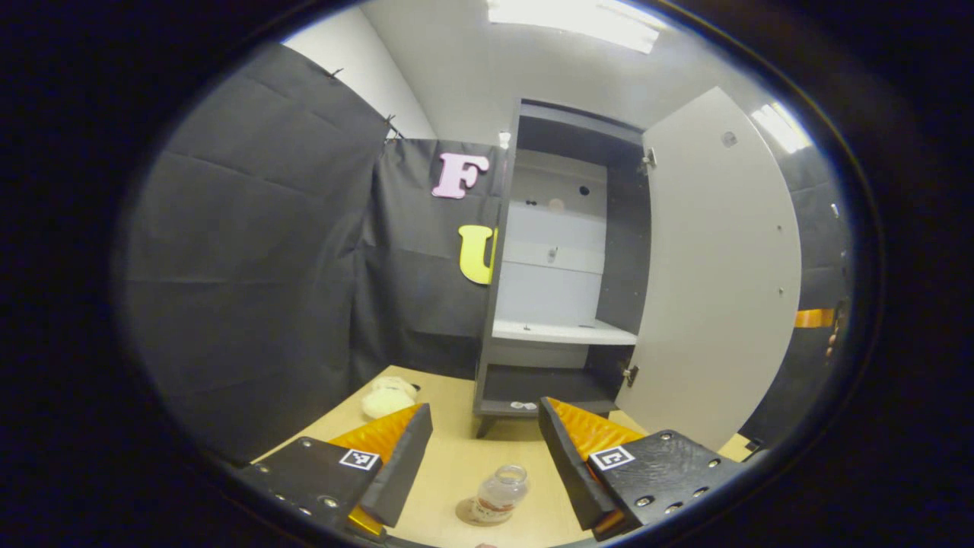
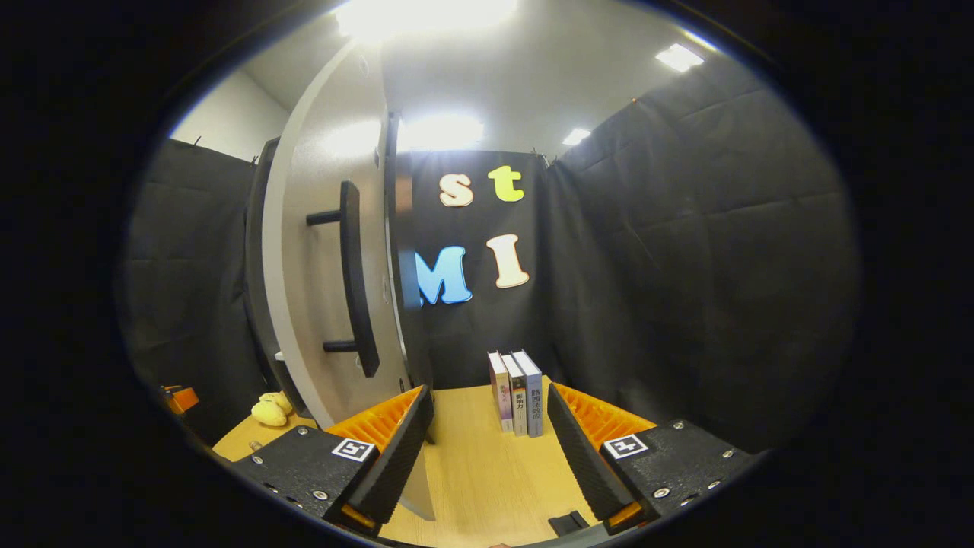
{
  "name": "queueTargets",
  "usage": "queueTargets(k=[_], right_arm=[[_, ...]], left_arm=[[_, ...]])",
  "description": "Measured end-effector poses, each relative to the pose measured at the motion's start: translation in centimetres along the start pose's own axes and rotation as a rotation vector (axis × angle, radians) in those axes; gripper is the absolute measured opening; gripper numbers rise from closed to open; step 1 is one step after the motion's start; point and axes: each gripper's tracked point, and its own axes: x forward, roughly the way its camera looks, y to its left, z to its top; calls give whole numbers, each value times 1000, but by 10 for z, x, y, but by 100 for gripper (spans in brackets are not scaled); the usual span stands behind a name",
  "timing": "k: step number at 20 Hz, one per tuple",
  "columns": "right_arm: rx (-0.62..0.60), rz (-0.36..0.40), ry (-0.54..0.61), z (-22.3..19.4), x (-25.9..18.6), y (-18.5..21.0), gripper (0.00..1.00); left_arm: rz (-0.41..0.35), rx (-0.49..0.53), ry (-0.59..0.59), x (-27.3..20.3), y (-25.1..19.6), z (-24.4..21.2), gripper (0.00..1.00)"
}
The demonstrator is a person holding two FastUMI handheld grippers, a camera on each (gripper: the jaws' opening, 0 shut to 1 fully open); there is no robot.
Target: Open the cabinet door with the right hand, grasp the bottle in the cabinet with the left hand and place it on the coaster, then close the cabinet door with the right hand.
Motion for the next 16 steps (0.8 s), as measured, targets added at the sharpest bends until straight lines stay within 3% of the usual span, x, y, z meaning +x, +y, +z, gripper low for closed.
queueTargets(k=[2,3,7,12,16], right_arm=[[-1,-15,-18,5,3,-3,94],[-5,-24,-29,8,5,-4,92],[-1,-49,-51,17,9,-9,94],[-29,-104,-105,31,12,-18,93],[-35,-100,-122,35,15,-13,92]], left_arm=[[17,14,-27,-7,9,24,87],[30,27,-36,-9,14,34,82],[84,97,-44,-20,37,61,82],[123,121,-68,-30,56,76,84],[147,128,-62,-32,74,69,82]])
